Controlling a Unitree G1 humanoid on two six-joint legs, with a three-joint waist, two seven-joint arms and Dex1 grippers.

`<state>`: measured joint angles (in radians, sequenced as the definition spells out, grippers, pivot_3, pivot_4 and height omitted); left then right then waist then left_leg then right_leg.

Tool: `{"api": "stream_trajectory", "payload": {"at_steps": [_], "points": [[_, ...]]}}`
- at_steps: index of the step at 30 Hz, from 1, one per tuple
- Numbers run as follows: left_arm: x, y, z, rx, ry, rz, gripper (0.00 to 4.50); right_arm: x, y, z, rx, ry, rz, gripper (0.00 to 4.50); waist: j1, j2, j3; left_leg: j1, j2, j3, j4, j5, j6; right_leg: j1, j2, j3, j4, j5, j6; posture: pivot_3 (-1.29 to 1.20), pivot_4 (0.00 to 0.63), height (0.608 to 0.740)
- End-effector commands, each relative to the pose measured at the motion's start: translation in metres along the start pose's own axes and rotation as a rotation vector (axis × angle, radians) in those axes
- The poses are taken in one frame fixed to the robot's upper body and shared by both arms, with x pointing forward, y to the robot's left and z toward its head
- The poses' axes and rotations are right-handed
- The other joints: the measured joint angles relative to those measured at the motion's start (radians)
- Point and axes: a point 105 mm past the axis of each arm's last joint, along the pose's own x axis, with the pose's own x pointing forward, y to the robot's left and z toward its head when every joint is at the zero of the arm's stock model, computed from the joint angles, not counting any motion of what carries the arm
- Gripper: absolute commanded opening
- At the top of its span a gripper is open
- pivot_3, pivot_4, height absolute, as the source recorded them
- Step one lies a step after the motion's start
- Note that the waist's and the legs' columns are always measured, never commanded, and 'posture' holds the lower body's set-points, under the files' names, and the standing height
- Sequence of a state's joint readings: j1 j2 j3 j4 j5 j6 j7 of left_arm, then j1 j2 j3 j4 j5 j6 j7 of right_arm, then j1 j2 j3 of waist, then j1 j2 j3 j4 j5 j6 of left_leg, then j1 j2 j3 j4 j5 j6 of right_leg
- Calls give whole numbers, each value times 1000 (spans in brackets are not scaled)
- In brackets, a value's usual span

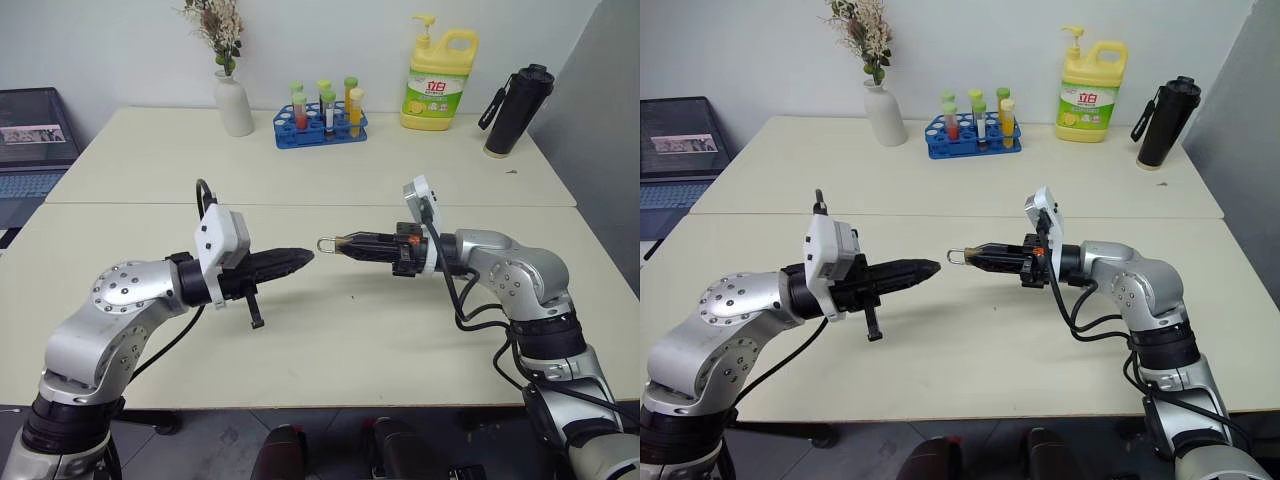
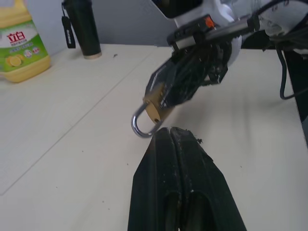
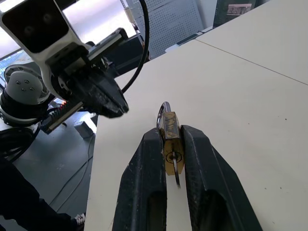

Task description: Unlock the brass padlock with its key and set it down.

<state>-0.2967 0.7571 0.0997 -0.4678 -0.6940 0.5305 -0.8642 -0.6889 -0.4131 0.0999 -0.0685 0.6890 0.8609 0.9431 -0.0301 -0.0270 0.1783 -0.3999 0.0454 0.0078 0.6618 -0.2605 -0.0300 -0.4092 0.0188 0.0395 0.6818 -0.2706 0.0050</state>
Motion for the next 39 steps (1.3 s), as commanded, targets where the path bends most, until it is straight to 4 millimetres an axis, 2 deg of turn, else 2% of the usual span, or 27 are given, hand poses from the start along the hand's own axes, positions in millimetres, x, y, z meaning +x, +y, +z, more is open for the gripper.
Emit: {"api": "stream_trajectory", "payload": {"at_steps": [1, 12, 39], "points": [[-1, -2, 18, 13, -52, -1, 0, 0, 10, 13, -54, -24, 38, 149, 0, 0, 0, 0, 0, 0, 0, 0, 0, 0, 0, 0, 0, 0, 0, 0, 150, 740], [5, -7, 4, 65, 16, -20, 0, 0, 13, 12, -50, -15, 63, 149, 0, 0, 0, 0, 0, 0, 0, 0, 0, 0, 0, 0, 0, 0, 0, 0, 150, 740], [11, -12, -4, 88, 33, -42, 0, 0, 17, 12, -42, -9, 84, 149, 0, 0, 0, 0, 0, 0, 0, 0, 0, 0, 0, 0, 0, 0, 0, 0, 150, 740]]}}
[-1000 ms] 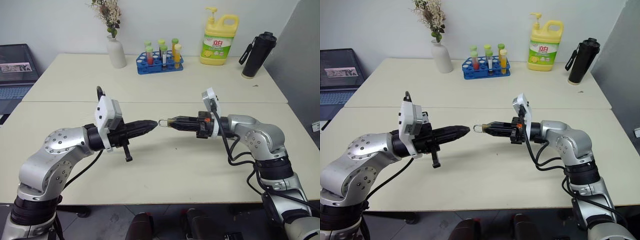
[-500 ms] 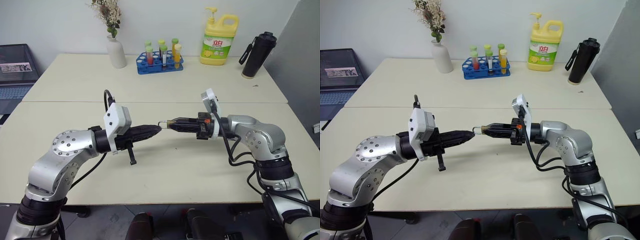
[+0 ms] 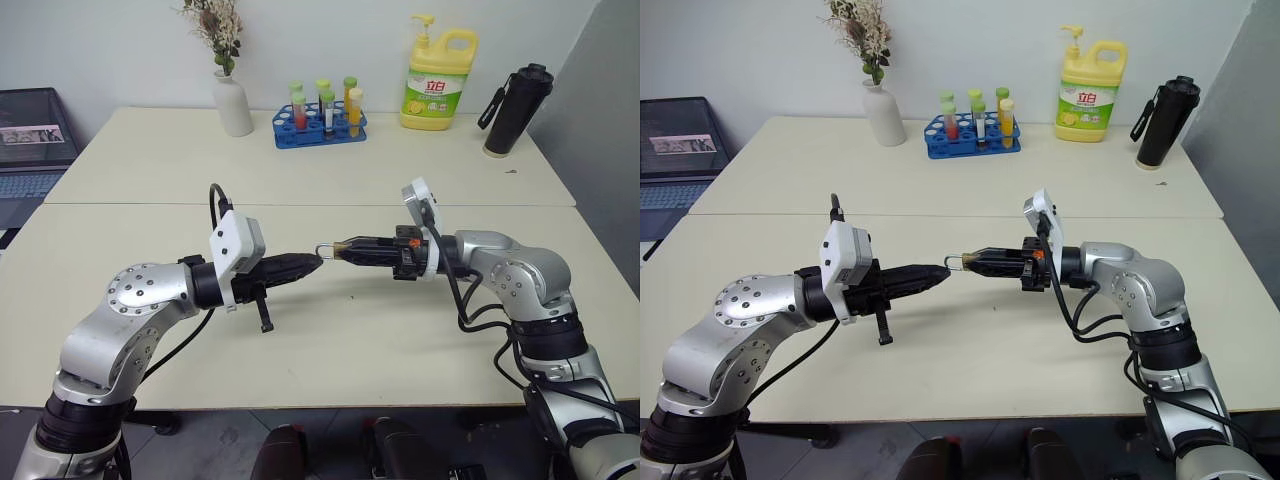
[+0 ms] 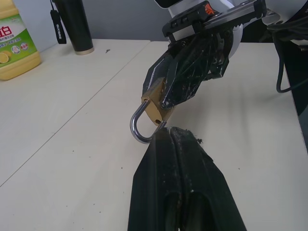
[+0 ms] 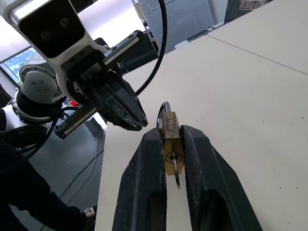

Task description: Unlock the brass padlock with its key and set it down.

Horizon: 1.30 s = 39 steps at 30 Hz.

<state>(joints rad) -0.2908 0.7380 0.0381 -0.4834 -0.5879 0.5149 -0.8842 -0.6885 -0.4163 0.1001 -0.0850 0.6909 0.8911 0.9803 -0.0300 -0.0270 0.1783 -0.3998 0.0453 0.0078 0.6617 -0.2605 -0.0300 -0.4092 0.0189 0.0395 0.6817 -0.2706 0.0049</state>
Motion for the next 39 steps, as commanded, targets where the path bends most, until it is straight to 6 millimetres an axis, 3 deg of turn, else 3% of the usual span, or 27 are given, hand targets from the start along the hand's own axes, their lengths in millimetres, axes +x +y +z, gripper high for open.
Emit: {"api": "stream_trajectory", "payload": {"at_steps": [1, 39], "points": [[3, -4, 8, 47, -27, -13, 0, 0, 11, 13, -52, -25, 41, 149, 0, 0, 0, 0, 0, 0, 0, 0, 0, 0, 0, 0, 0, 0, 0, 0, 150, 740], [-1, 0, 8, 56, -22, 25, 0, 3, 9, 14, -47, -43, 41, 149, 0, 0, 0, 0, 0, 0, 0, 0, 0, 0, 0, 0, 0, 0, 0, 0, 150, 740]]}}
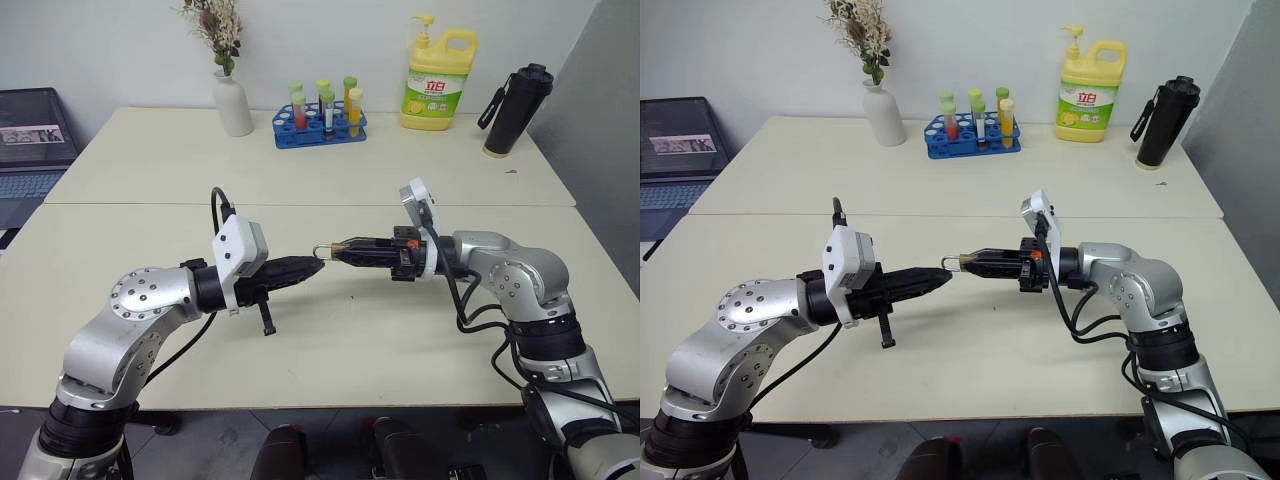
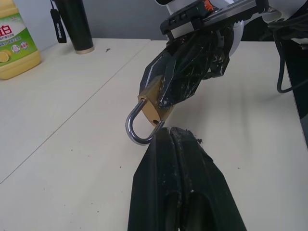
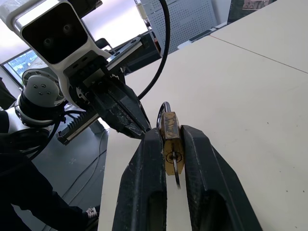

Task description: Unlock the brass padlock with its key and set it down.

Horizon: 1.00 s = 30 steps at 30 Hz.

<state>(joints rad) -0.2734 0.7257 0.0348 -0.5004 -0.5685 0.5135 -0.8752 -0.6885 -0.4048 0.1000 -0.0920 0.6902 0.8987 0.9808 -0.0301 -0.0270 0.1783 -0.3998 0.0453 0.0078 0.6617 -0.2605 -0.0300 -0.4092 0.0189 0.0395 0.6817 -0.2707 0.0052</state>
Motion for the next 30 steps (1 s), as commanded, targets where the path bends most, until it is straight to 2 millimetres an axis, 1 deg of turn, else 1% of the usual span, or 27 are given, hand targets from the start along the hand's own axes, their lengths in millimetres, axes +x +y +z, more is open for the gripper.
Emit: {"api": "stream_trajectory", "payload": {"at_steps": [1, 12, 16, 22, 30], "points": [[-2, 3, 10, 53, -26, 17, 0, 1, 7, 14, -49, -40, 31, 149, 0, 0, 0, 0, 0, 0, 0, 0, 0, 0, 0, 0, 0, 0, 0, 0, 150, 740], [3, 10, 4, 96, -5, 48, 0, 1, 11, 15, -49, -42, 48, 149, 0, 0, 0, 0, 0, 0, 0, 0, 0, 0, 0, 0, 0, 0, 0, 0, 150, 740], [8, 10, 3, 99, -11, 43, 0, 1, 11, 15, -48, -44, 51, 149, 0, 0, 0, 0, 0, 0, 0, 0, 0, 0, 0, 0, 0, 0, 0, 0, 150, 740], [12, 12, 4, 100, -34, 60, 0, 1, 12, 16, -46, -44, 53, 149, 0, 0, 0, 0, 0, 0, 0, 0, 0, 0, 0, 0, 0, 0, 0, 0, 150, 740], [11, 19, 5, 103, -52, 99, 0, 1, 12, 15, -42, -42, 54, 149, 0, 0, 0, 0, 0, 0, 0, 0, 0, 0, 0, 0, 0, 0, 0, 0, 150, 740]]}}
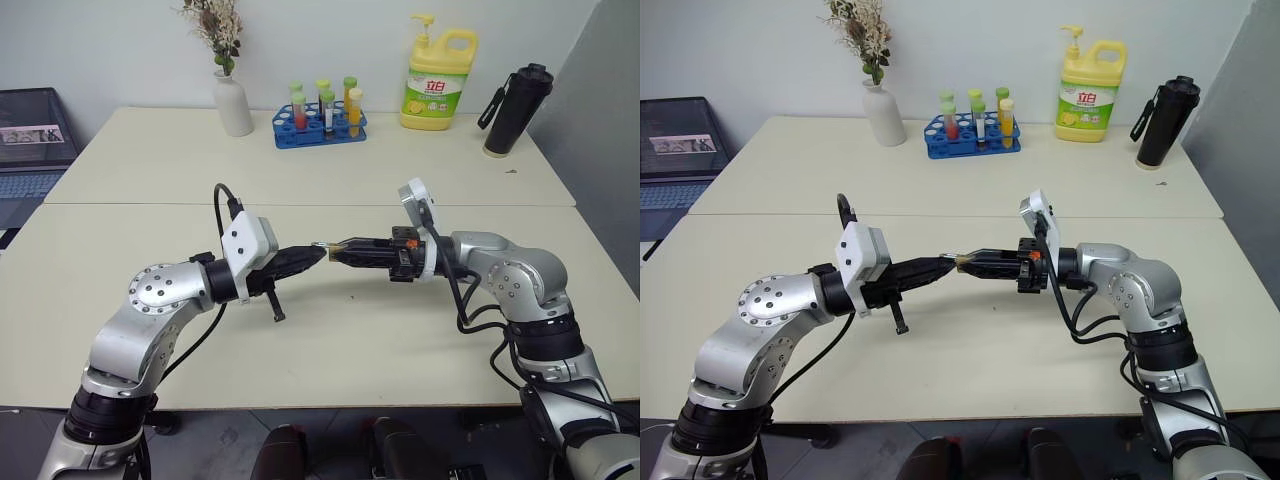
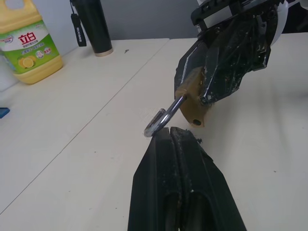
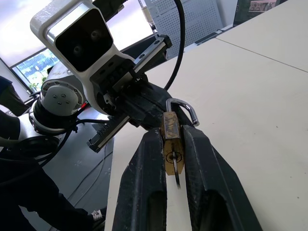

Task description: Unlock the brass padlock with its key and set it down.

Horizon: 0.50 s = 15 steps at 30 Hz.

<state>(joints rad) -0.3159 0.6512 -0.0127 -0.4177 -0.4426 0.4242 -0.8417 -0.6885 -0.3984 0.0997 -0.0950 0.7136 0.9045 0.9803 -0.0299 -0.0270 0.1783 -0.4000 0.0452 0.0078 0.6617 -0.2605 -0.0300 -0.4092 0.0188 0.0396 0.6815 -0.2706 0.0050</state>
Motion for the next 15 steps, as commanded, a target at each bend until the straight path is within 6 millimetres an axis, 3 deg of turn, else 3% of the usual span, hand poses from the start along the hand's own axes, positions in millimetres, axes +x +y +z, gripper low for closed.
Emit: {"api": "stream_trajectory", "payload": {"at_steps": [1, 15], "points": [[-1, 5, 12, 44, -42, 26, 0, 0, 10, 14, -53, -28, 31, 149, 0, 0, 0, 0, 0, 0, 0, 0, 0, 0, 0, 0, 0, 0, 0, 0, 150, 740], [-1, 11, 12, 68, -48, 57, 0, -2, 10, 11, -48, -19, 32, 149, 0, 0, 0, 0, 0, 0, 0, 0, 0, 0, 0, 0, 0, 0, 0, 0, 150, 740]]}}
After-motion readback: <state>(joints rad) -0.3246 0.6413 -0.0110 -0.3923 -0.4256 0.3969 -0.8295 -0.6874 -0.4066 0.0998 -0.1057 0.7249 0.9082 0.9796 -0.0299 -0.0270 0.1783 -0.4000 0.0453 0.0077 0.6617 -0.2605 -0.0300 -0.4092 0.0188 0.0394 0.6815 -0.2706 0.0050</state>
